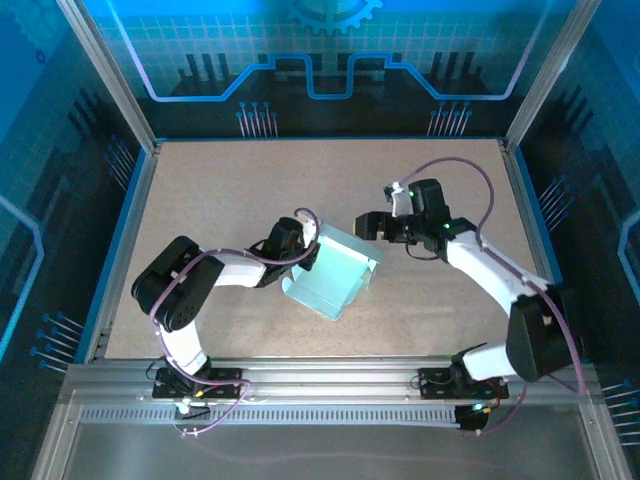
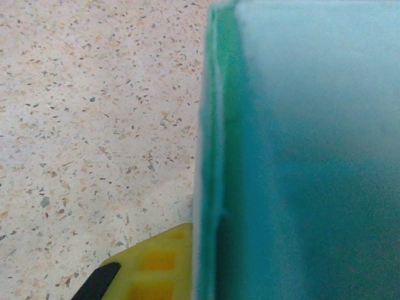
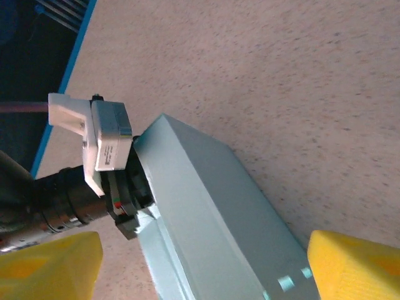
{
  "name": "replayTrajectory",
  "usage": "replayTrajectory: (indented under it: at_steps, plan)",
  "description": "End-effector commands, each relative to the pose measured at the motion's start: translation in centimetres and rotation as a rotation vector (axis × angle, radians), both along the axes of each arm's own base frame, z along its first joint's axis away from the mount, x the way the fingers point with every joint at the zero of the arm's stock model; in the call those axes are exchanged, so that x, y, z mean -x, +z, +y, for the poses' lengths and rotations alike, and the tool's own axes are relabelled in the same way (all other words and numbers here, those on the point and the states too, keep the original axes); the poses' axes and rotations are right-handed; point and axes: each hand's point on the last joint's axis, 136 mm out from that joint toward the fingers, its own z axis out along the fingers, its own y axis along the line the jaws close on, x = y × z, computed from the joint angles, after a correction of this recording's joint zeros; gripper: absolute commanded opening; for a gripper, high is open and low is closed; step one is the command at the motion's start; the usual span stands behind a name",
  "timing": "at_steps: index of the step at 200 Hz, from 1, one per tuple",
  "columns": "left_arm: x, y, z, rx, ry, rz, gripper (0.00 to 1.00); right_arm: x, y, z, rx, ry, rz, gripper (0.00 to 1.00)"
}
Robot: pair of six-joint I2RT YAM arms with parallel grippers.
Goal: Fold the paper box
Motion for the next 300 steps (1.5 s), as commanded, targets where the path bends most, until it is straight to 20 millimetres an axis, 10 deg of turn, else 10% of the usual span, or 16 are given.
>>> replayTrajectory:
  at_steps: [1,87,153,250,300]
  plan:
    - [-0.3,0.4,-0.1,-0.013,0.002,-0.072,0.08,-0.2,0.4,1.9,-0.093,0.087,0.079,0.84]
    - [-0.1,-1.2,-0.4,-0.019,-0.003,-0.034,0.11,-2.3,-4.9,6.1,-0.08,0.185,0.196,0.74]
    - [-0.1,-0.8,-1.0,0.053,0.002,-0.043,0.2,-2.0,-8.8,5.4,0.003,0.161,0.257,0.68]
    - [-1.0,1.6,-1.5,0.183,0.033,-0.132,0.31,-1.7,-9.4,5.5,0.008,0.162,0.271,0.65]
    - [-1.6,0.7,-1.7,0.194,0.036,-0.129,0.18,-1.5,-9.7,5.9,0.0,0.165,0.284,0.64]
